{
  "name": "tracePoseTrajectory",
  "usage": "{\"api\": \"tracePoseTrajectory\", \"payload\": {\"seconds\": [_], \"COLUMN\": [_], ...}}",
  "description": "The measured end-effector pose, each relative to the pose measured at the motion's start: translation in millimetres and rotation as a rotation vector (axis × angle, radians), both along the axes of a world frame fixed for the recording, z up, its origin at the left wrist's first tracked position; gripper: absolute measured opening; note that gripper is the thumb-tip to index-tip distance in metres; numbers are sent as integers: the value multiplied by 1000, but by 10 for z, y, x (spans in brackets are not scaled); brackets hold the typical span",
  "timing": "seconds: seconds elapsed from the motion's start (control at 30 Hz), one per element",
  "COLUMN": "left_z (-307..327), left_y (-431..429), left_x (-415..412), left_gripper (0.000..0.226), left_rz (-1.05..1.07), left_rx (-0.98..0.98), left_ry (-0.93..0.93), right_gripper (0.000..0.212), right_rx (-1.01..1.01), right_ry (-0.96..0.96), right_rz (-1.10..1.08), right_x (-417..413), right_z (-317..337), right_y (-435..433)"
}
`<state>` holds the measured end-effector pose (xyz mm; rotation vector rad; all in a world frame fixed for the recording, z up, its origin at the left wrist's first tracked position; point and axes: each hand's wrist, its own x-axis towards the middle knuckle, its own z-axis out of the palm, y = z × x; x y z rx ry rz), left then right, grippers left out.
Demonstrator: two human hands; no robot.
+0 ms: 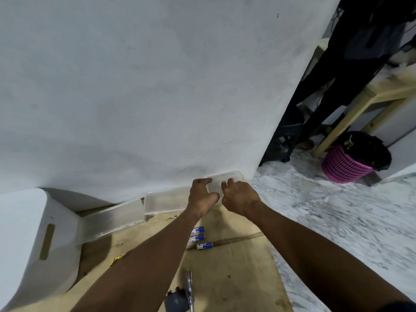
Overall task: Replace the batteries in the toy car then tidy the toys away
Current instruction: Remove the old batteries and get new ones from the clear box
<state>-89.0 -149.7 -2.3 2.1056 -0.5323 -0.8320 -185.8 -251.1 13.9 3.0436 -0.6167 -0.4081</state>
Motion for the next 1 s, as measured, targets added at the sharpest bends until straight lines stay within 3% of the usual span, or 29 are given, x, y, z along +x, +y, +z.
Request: {"api": "tracePoseTrajectory", "payload": {"seconds": [0.1, 0.27, 0.4, 0.5, 0.6, 0.67, 0.77, 1.0], "left_z": [12, 136, 174, 181, 206, 213, 224, 238], "left_y": [28, 8, -2, -38, -69, -85, -109, -119], "left_x": [-18, 69, 128, 177, 210, 224, 240, 272], "left_gripper": [60, 31, 35, 28, 26, 24, 22, 25], "left_rz": [-76, -103, -246, -216, -175, -148, -120, -117], "left_rx": [-24, -106, -110, -89, -89, -110, -150, -181], "left_ry": [-97, -183, -289, -361, -344, -330, -321, -293], "right_gripper": [39, 45, 42, 40, 22, 23, 25, 27], "right_rx": [18, 150, 147, 153, 140, 152, 209, 224], "right_ry": [-22, -190, -293, -459, -663, -603, -310, -37], "right_rz": [29, -46, -56, -58, -65, 46, 89, 179], "right_x": [-25, -166, -196, -192, -287, -328, -212, 246], "right_z": [99, 183, 175, 131, 75, -39, -117, -292], "right_y": [-92, -214, -292, -302, -247, -239, -314, -458]}}
